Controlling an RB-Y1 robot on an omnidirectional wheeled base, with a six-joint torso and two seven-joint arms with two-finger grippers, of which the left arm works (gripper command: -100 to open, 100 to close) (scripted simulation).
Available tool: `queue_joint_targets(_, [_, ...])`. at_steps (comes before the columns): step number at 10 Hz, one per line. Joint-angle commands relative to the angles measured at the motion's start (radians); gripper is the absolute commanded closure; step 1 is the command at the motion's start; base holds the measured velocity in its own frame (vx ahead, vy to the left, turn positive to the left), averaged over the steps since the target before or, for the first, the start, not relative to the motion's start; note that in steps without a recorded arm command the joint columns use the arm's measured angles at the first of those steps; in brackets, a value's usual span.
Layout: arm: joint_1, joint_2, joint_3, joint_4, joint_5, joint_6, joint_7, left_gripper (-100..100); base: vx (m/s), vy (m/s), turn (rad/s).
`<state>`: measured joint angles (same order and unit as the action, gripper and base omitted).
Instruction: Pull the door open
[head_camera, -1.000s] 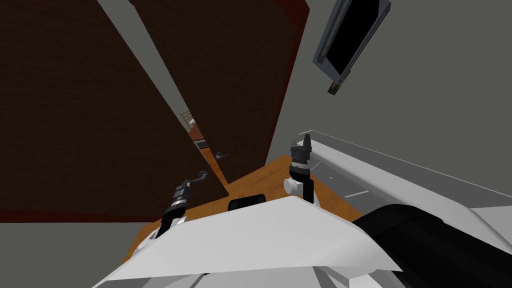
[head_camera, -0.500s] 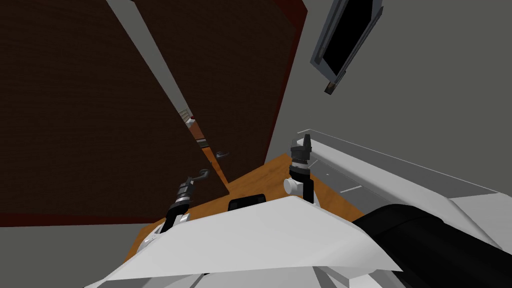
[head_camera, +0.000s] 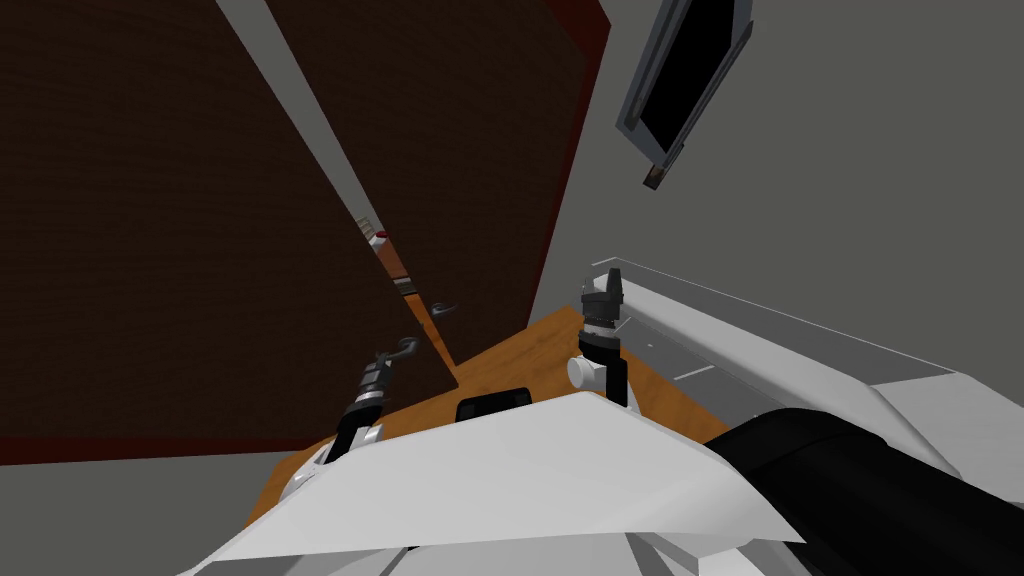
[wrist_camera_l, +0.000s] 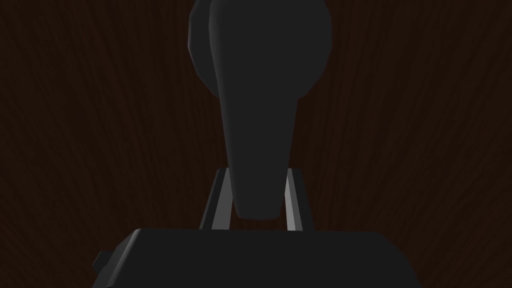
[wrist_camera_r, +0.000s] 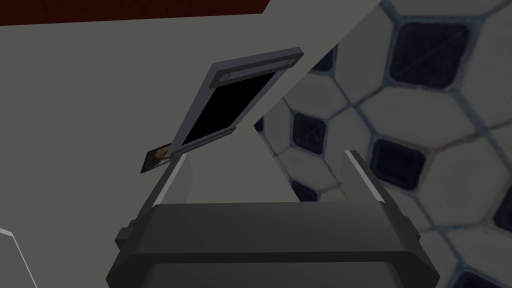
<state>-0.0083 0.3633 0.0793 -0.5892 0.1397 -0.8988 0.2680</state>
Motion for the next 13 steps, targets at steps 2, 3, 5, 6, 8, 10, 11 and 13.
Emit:
queue_joint_targets(2, [-0.03, -0.01, -0.012, 0.049, -0.006, -0.032, 0.003, 100, 0.003, -0.003, 0.012])
queue_joint_targets(3, [-0.021, 0.002, -0.001, 0.043, -0.001, -0.019, 0.003, 100, -0.003, 0.011, 0.024])
queue_joint_targets(5, [-0.007, 0.015, -0.024, 0.042, -0.014, -0.046, 0.027, 100, -0.153, 0.027, -0.101])
queue_joint_targets(6, [0.0, 0.02, -0.035, 0.04, -0.021, -0.057, 0.039, 100, -0.175, 0.034, -0.085])
queue_joint_targets(8, [0.007, 0.026, -0.047, 0.038, -0.028, -0.069, 0.051, 100, -0.182, 0.029, -0.067])
queue_joint_targets(10, [0.025, 0.04, -0.077, 0.032, -0.046, -0.099, 0.08, 100, -0.191, 0.017, -0.105])
queue_joint_targets(11, [0.031, 0.044, -0.087, 0.03, -0.052, -0.11, 0.09, 100, -0.219, 0.061, -0.086])
queue_joint_targets(13, [0.038, 0.05, -0.099, 0.028, -0.059, -0.121, 0.102, 100, -0.173, 0.059, -0.075])
